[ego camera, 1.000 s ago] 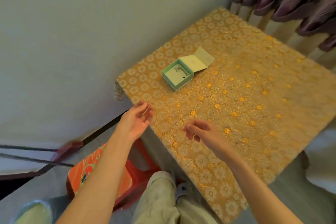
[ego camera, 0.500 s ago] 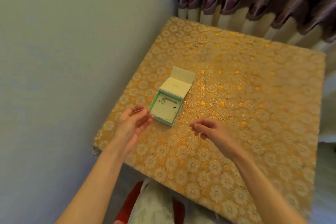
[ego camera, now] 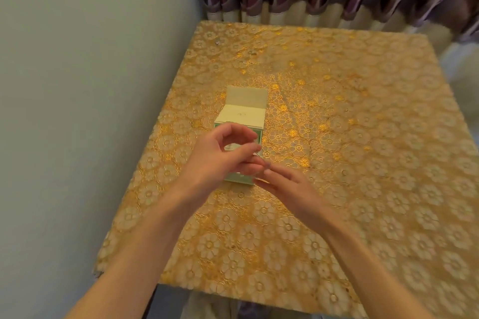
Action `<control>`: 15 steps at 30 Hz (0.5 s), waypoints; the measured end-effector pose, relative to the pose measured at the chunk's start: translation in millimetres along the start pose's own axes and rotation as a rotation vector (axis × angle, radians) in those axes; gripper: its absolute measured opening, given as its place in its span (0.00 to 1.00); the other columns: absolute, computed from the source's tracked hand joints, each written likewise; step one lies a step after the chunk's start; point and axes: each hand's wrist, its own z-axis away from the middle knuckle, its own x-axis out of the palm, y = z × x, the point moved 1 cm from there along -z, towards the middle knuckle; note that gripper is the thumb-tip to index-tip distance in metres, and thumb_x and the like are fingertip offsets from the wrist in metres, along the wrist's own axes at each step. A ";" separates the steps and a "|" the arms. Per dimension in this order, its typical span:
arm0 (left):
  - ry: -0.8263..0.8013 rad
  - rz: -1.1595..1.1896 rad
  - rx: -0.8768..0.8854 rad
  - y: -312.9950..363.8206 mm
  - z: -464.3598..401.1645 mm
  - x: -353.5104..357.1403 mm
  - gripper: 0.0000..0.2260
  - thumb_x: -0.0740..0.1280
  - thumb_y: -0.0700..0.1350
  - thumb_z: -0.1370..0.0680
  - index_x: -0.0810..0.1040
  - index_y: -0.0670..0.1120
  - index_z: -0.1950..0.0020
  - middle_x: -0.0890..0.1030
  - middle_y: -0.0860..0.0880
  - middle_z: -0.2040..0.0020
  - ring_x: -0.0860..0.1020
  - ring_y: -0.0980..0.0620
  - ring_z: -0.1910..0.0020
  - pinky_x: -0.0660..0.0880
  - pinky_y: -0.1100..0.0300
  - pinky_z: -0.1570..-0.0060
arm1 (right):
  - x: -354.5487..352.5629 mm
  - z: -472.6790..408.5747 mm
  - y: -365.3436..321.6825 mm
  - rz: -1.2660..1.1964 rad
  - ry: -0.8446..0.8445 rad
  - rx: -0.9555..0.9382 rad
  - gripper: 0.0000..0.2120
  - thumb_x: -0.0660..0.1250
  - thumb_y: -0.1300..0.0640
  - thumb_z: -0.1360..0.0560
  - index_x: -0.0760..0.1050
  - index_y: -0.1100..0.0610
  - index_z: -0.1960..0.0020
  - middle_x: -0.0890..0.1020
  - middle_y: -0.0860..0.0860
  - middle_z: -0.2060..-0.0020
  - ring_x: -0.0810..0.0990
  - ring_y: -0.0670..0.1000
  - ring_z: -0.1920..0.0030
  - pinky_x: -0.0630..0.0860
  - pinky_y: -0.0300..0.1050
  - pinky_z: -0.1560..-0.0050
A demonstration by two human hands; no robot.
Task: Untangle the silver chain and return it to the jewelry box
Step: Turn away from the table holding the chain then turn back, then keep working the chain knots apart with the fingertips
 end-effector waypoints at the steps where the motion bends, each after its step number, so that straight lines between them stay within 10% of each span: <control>1: -0.003 -0.009 0.041 -4.4 3.8 0.2 0.05 0.69 0.35 0.28 0.77 0.40 0.53 0.81 0.45 0.54 0.83 0.43 0.61 0.81 0.55 0.59 | 5.7 2.1 6.0 -0.026 -0.018 -0.050 0.12 0.58 0.60 0.21 0.78 0.52 0.45 0.82 0.49 0.46 0.77 0.48 0.40 0.71 0.44 0.37; 8: 0.011 -0.014 0.240 -24.2 56.5 -9.7 0.04 0.68 0.33 0.27 0.76 0.39 0.54 0.80 0.42 0.56 0.83 0.46 0.61 0.81 0.60 0.60 | 40.4 66.8 21.8 0.130 0.103 -0.259 0.10 0.58 0.60 0.22 0.79 0.57 0.53 0.84 0.50 0.64 0.82 0.52 0.54 0.70 0.52 0.38; 15: 0.021 -0.204 0.390 -38.0 99.0 -4.7 0.05 0.69 0.33 0.28 0.78 0.43 0.57 0.82 0.45 0.60 0.82 0.53 0.61 0.80 0.60 0.56 | 43.8 129.3 15.5 0.038 0.183 -0.245 0.09 0.61 0.59 0.23 0.79 0.62 0.53 0.70 0.45 0.75 0.66 0.44 0.73 0.64 0.36 0.70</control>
